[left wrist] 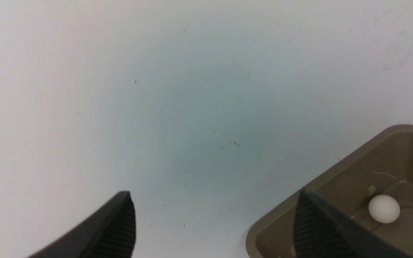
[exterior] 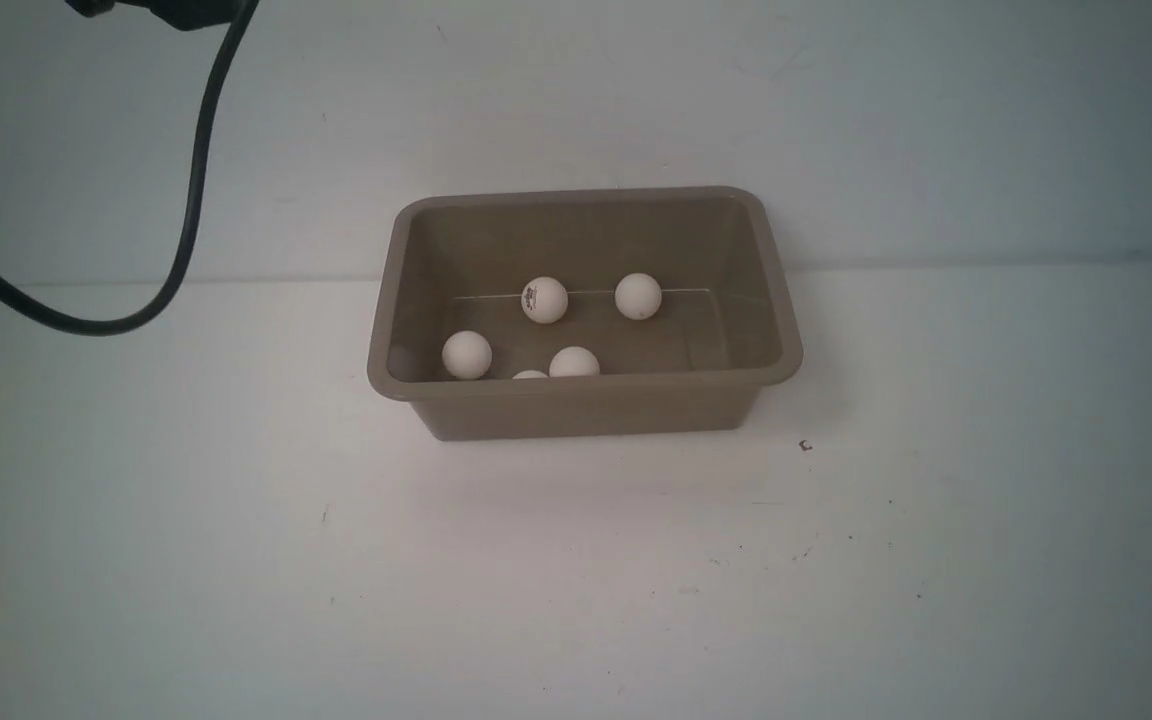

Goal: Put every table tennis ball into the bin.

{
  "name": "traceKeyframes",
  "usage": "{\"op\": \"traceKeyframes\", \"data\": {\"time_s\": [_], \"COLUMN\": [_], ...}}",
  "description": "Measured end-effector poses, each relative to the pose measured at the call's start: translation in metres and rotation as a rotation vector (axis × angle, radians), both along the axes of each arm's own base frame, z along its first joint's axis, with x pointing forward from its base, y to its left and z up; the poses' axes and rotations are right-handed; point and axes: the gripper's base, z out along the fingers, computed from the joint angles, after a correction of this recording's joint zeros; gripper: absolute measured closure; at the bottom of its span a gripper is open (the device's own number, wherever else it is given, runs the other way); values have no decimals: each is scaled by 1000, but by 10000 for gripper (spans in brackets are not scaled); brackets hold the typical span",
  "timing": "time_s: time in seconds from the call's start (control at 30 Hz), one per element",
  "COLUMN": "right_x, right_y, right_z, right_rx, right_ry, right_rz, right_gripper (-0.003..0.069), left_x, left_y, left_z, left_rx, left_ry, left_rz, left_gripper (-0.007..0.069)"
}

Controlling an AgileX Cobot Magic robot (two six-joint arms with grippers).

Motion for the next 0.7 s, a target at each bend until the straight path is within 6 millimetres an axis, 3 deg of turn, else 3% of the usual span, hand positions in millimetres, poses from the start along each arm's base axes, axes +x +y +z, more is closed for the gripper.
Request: {"op": "traceKeyframes", "data": {"time_s": [0.03,0.27,0.7], "right_x": [2,0,-1], "right_y": [2,3,3], "right_z": [-19,-72,-82], "right_rx": [14,48,71], "right_ry": [-6,-37,-70], "right_rz": [16,56,57], "right_gripper": [176,176,176], "left_x": [0,0,-1], "left_y": [0,0,-2], "left_z": [0,0,-1], "left_rx": [2,-4,-46], "left_ry": [0,6,22], "left_rz": [1,-1,-17], "left_gripper": [94,94,94]}}
